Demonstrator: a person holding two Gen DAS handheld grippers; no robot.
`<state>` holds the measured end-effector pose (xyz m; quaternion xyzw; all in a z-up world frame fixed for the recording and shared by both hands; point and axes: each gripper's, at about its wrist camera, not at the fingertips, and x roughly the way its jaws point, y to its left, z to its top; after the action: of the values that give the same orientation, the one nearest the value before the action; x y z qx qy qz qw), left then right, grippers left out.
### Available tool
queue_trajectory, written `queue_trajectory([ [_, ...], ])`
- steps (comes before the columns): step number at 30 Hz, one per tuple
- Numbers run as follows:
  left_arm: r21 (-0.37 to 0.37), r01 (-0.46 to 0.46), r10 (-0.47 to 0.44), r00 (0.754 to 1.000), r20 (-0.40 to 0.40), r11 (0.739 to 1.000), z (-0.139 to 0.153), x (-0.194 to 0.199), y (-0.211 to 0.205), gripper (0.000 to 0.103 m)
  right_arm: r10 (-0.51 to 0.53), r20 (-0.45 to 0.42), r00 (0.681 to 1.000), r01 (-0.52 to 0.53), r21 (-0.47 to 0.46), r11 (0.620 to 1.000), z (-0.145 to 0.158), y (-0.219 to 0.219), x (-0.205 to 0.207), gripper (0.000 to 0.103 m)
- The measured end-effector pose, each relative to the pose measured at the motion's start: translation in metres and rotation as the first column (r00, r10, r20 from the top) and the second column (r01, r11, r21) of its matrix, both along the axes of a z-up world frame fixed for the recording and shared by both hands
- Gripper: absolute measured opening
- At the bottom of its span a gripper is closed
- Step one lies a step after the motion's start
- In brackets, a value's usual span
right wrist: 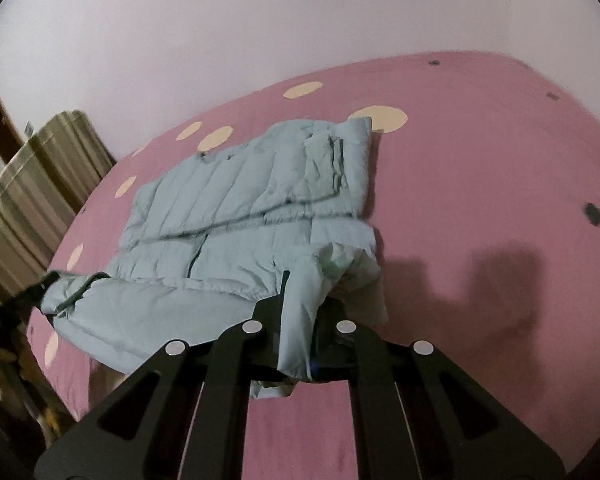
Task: Fold large clothes
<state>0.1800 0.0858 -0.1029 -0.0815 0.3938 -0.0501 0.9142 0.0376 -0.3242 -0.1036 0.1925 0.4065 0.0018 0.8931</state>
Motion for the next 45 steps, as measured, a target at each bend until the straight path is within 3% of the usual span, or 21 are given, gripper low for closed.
queue_trajectory([
  [5, 0.022, -0.011, 0.014, 0.994, -0.107, 1.0, -0.043, 0.063, -0.01, 0.003, -0.031, -0.083, 0.996, 0.032, 0.009, 0.999, -0.036, -0.007, 0.056, 0.006],
  [10, 0.061, 0.007, 0.002, 0.988, -0.152, 0.998, -0.075, 0.083, -0.019, 0.003, -0.033, -0.172, 0.985, 0.036, 0.013, 0.999, -0.08, -0.008, 0.084, 0.006],
  [14, 0.056, 0.015, -0.006, 0.987, -0.161, 0.998, -0.081, 0.084, -0.018, 0.003, -0.028, -0.18, 0.983, 0.028, -0.003, 1.0, -0.087, -0.005, 0.087, 0.006],
  [20, 0.037, 0.023, -0.018, 0.992, -0.126, 0.999, -0.064, 0.077, -0.012, 0.009, -0.031, -0.159, 0.987, 0.03, -0.009, 1.0, -0.078, -0.007, 0.083, 0.011],
  [22, 0.013, 0.014, -0.012, 0.993, -0.115, 1.0, -0.056, 0.075, -0.005, 0.022, -0.034, -0.146, 0.989, 0.034, -0.004, 0.999, -0.071, -0.01, 0.079, 0.016],
  [24, -0.011, -0.007, 0.006, 0.997, -0.078, 1.0, -0.042, 0.069, 0.003, 0.053, -0.039, -0.126, 0.991, 0.039, -0.004, 0.999, -0.062, -0.013, 0.074, 0.023],
  [26, 0.007, -0.046, 0.046, 0.999, -0.022, 0.999, -0.028, 0.06, 0.01, 0.069, -0.049, -0.107, 0.993, 0.049, -0.002, 0.999, -0.054, -0.018, 0.069, 0.032],
  [29, 0.016, -0.052, 0.052, 0.998, 0.031, 0.998, -0.012, 0.049, 0.021, 0.069, -0.08, -0.073, 0.994, 0.078, -0.029, 0.997, -0.04, -0.024, 0.058, 0.048],
  [32, 0.029, -0.038, 0.037, 0.998, 0.043, 0.999, -0.014, 0.036, 0.033, 0.069, -0.09, -0.05, 0.995, 0.089, -0.033, 0.996, -0.031, -0.03, 0.043, 0.049],
  [36, 0.012, -0.009, 0.009, 1.0, 0.0, 1.0, -0.032, 0.028, 0.041, 0.069, -0.069, -0.053, 0.996, 0.066, -0.043, 0.997, -0.033, -0.031, 0.031, 0.053],
  [45, 0.042, 0.082, -0.081, 0.997, -0.016, 0.996, -0.045, 0.05, 0.018, 0.069, -0.006, -0.065, 0.998, 0.001, -0.077, 0.997, -0.05, -0.019, 0.056, 0.055],
])
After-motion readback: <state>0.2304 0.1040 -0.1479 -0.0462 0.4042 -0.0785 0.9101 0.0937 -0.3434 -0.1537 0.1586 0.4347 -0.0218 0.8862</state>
